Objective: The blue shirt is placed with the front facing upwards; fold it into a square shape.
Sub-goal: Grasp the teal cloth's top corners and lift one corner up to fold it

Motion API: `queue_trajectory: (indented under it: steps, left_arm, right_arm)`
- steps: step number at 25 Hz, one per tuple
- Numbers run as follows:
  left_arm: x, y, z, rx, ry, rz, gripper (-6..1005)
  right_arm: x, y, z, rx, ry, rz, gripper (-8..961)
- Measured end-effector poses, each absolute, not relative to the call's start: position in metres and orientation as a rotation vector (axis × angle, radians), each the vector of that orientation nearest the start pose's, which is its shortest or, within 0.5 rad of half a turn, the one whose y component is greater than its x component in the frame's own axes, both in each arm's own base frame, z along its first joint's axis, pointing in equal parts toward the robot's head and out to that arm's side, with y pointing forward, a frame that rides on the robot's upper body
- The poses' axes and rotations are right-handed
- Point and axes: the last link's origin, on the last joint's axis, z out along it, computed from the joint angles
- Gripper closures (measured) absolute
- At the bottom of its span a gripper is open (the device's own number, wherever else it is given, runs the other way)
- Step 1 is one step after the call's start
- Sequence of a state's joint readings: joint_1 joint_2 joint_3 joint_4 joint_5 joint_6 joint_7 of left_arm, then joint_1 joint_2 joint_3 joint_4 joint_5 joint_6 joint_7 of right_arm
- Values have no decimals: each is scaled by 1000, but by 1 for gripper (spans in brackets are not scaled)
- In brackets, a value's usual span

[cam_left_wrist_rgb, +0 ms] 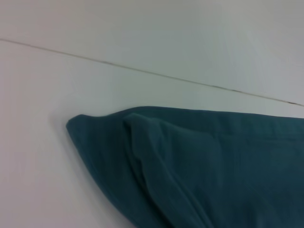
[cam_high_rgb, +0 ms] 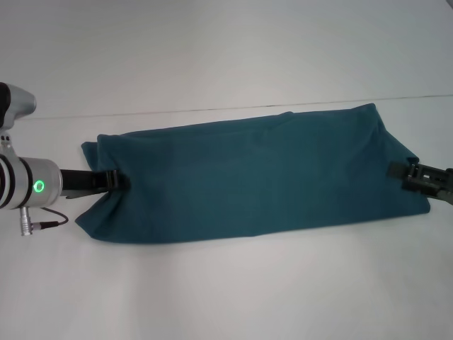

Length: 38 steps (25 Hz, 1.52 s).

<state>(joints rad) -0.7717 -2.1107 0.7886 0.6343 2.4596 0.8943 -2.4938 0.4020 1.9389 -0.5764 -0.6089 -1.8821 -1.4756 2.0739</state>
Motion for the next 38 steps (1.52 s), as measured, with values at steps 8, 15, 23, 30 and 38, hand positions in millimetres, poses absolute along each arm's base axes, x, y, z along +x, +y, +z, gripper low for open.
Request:
queue_trajectory:
  steps: [8, 15, 23, 30, 38]
  left_arm:
    - [-258, 427, -24, -2042, -1517, -236, 870]
    - [-253, 423, -20, -2091, -1501, -335, 965]
    - [-244, 416, -13, -2182, -1472, -481, 966]
    - [-250, 419, -9, -2128, -1490, -481, 969]
    - [-285, 416, 20, -1923, -1628, -509, 972]
  right_arm:
    - [335, 322, 76, -2075, 1623, 926, 6]
    - [335, 321, 76, -2075, 1623, 928, 6]
    - [335, 322, 76, -2072, 1621, 931, 6]
    - [332, 325, 76, -2078, 1622, 931, 6]
    - [335, 323, 76, -2068, 1627, 932, 6]
